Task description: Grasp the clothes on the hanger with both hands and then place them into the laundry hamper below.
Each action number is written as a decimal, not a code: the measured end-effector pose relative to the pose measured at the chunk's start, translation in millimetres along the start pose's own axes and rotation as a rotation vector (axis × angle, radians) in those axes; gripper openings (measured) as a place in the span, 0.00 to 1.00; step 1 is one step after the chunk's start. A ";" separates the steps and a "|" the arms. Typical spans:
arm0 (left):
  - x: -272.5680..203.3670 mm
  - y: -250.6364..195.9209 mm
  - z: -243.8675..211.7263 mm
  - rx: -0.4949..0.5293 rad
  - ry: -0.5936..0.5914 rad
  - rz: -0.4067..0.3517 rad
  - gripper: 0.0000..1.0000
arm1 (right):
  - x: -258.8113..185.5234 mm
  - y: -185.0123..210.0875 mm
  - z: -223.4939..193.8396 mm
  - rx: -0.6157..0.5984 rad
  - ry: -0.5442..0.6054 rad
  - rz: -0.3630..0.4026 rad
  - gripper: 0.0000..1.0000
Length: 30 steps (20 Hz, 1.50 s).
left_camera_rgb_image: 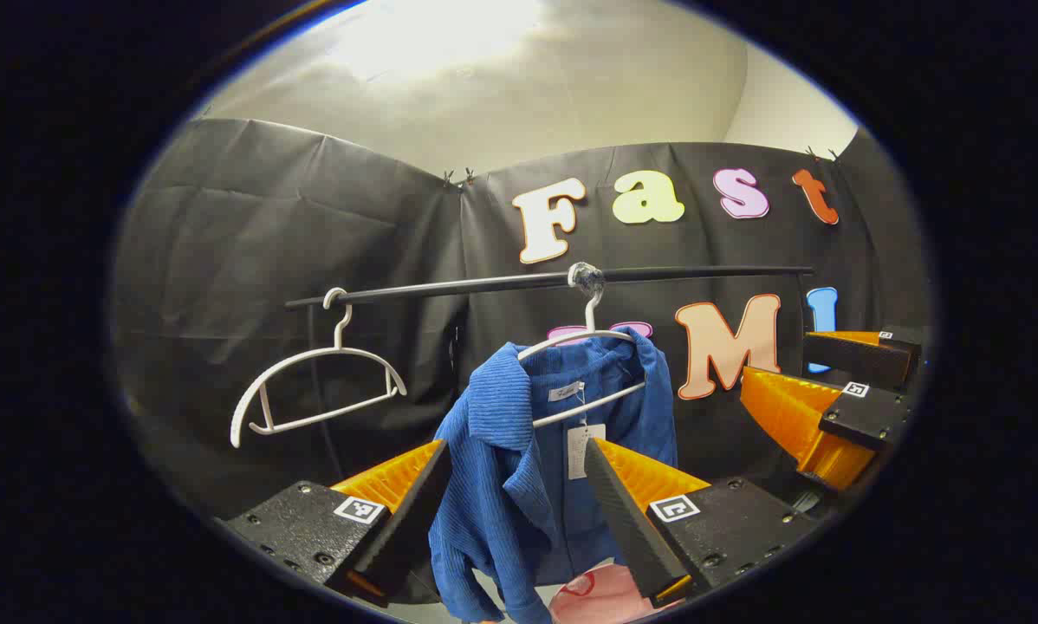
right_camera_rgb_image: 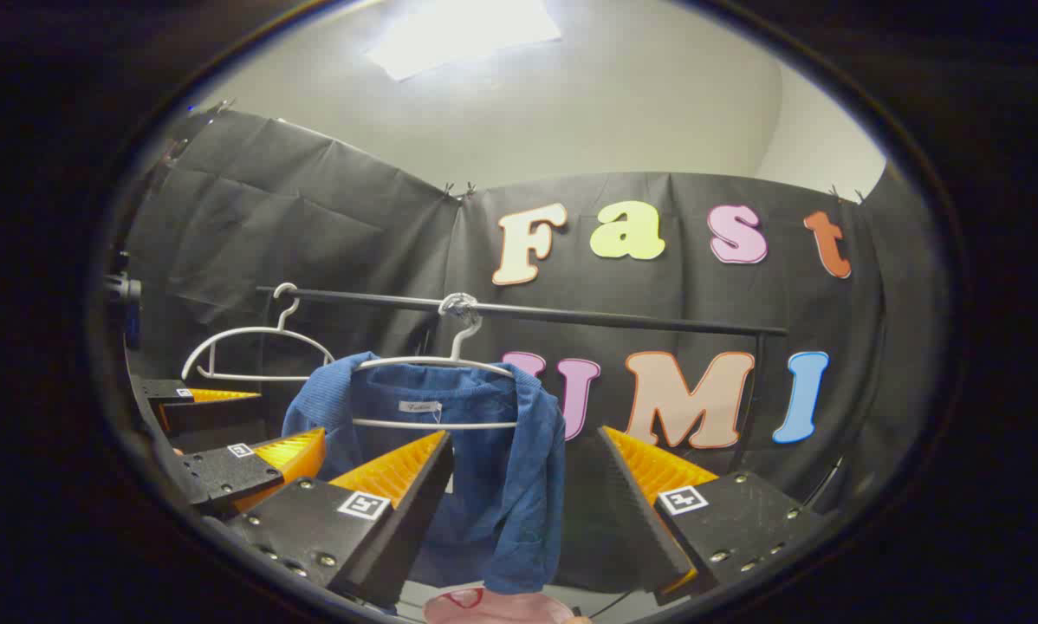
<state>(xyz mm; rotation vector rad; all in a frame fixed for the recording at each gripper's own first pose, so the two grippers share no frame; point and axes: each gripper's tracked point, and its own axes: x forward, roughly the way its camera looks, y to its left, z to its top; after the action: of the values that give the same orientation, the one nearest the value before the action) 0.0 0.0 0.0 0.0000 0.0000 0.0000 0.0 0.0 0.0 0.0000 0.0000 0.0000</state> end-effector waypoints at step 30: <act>72.7 14.3 -55.2 0.037 0.069 0.242 0.77 | -2.3 -42.4 -17.0 -0.015 0.032 -0.024 0.94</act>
<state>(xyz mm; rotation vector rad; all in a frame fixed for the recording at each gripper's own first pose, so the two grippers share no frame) 72.7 14.3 -55.2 0.0367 0.0688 0.2417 -2.3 -42.4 -17.0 -0.0154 0.0316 -0.0241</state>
